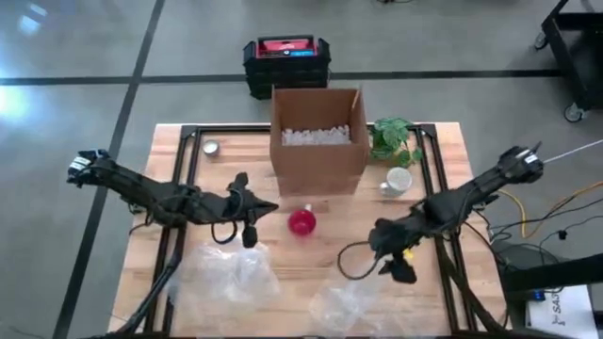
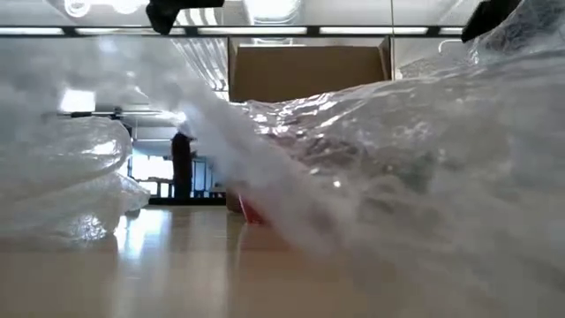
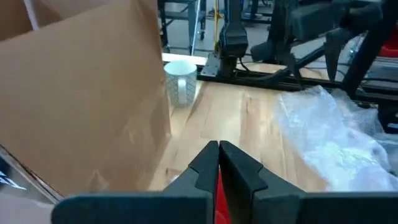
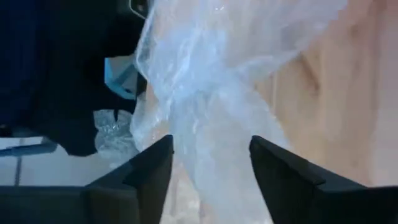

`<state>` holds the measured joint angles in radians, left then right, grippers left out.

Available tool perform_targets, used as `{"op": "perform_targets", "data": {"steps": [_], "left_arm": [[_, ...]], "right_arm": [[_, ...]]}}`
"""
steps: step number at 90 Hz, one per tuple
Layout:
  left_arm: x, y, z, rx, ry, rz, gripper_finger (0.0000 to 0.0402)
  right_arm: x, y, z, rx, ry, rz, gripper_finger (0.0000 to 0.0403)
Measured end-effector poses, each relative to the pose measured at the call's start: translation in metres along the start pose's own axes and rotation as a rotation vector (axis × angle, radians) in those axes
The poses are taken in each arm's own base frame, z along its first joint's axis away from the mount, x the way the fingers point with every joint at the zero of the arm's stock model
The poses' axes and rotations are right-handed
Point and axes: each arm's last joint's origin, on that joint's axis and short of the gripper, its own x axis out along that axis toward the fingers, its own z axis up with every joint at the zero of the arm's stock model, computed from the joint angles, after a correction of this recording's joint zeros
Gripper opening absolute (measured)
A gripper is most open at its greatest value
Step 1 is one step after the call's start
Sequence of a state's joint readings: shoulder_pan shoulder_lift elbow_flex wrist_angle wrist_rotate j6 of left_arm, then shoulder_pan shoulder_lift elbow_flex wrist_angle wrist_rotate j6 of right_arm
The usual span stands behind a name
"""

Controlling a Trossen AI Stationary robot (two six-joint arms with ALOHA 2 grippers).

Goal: Wrap mug
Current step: Wrap the orange mug with the right transparent bubble wrap

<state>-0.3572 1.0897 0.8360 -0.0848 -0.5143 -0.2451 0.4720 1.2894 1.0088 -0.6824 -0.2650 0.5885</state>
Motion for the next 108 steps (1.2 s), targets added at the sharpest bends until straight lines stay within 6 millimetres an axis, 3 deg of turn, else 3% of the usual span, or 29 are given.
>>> {"op": "perform_targets", "data": {"steps": [13,21,32,41,46,67,85,96,108], "left_arm": [[0.006,-0.005,-0.006,0.003,0.043,-0.064,0.0],[0.011,-0.008,-0.009,0.003,0.066,-0.092,0.0],[0.017,-0.013,-0.013,-0.004,0.085,-0.149,0.0],[0.025,-0.02,-0.014,-0.039,0.087,-0.242,0.0],[0.028,-0.023,-0.014,-0.046,0.07,-0.286,0.0],[0.039,-0.031,-0.009,-0.031,0.049,-0.307,0.0],[0.043,-0.032,0.001,-0.072,0.038,-0.292,0.0006],[0.043,-0.028,0.012,-0.093,0.044,-0.267,0.0046],[0.046,-0.029,0.017,-0.12,0.046,-0.287,0.0121]], "right_arm": [[0.026,0.002,0.009,0.003,0.013,0.028,0.0249],[0.04,-0.002,0.014,0.005,0.02,-0.004,0.0234],[0.047,0.002,0.025,0.003,0.017,-0.018,0.0147],[0.039,0.014,0.037,-0.049,-0.024,0.009,0.0045],[0.031,0.02,0.045,-0.093,-0.075,-0.009,0.0016],[-0.012,0.041,0.068,-0.213,-0.269,-0.215,0.0005],[-0.025,0.049,0.077,-0.264,-0.341,-0.261,0.0002],[-0.024,0.049,0.077,-0.273,-0.34,-0.271,0.0001],[-0.024,0.048,0.078,-0.286,-0.352,-0.303,0.0001]]}}
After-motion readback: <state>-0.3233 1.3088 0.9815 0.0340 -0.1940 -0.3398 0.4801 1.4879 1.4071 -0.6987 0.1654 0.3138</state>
